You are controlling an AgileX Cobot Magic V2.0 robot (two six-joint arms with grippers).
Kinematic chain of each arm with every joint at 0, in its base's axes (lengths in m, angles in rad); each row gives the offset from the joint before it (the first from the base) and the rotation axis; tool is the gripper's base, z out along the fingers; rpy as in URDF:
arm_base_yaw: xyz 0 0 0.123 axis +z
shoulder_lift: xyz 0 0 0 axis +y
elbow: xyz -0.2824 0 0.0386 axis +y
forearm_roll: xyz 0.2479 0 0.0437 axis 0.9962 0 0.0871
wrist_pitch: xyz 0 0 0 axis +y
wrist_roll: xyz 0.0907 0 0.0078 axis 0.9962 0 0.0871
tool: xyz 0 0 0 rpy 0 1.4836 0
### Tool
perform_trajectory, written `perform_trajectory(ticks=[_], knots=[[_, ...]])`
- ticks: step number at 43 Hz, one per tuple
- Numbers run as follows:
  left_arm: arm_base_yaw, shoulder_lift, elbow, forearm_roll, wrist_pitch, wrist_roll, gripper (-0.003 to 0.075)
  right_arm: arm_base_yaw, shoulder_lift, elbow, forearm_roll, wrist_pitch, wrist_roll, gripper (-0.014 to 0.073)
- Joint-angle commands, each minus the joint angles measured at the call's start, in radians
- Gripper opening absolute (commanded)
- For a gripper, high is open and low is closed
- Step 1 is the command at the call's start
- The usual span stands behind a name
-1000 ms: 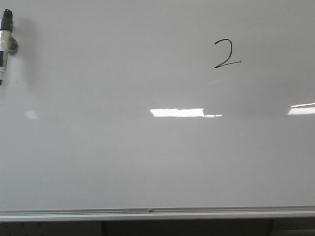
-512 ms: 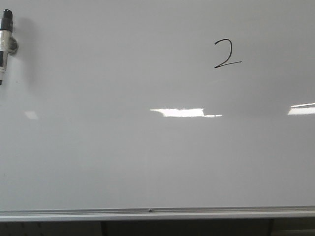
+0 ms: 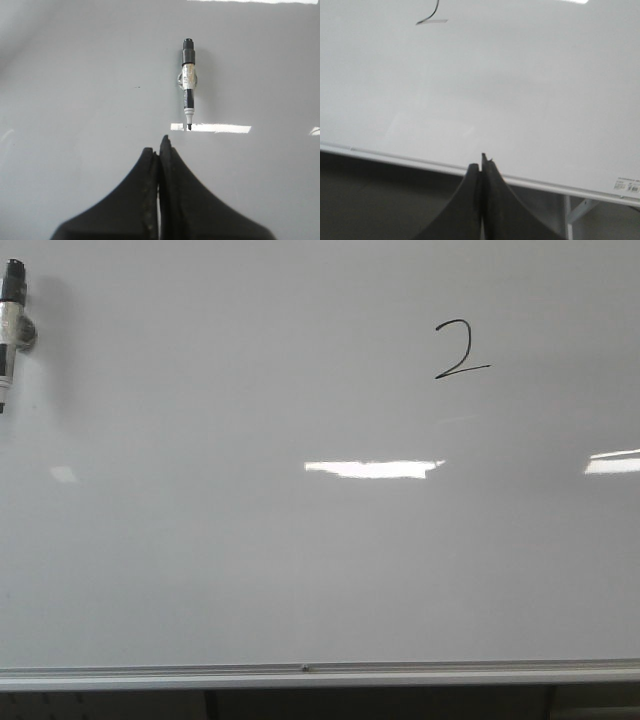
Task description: Write number 2 on whiteboard
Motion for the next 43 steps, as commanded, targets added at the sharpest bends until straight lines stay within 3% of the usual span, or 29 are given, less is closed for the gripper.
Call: perform_trajectory(ticks=[1, 10, 21, 38, 43], knots=[[0.000, -0.026, 0.035, 0.001, -0.084, -0.012, -0.0020, -0.096, -0.067, 0.071, 0.010, -0.234, -0.009, -0.0068], [0.000, -0.026, 0.035, 0.001, -0.084, -0.012, -0.0020, -0.231, -0.200, 0.287, 0.140, -0.521, -0.009, -0.0068], [0.000, -0.026, 0.035, 0.001, -0.084, -0.012, -0.0020, -0.246, -0.302, 0.497, 0.142, -0.757, -0.009, -0.0068], [0.000, -0.026, 0.035, 0.001, -0.084, -0.012, -0.0020, -0.204, -0.339, 0.650, 0.142, -0.882, -0.009, -0.0068], [0.000, -0.026, 0.035, 0.001, -0.084, -0.012, -0.0020, -0.204, -0.339, 0.655, 0.142, -0.843, -0.009, -0.0068]])
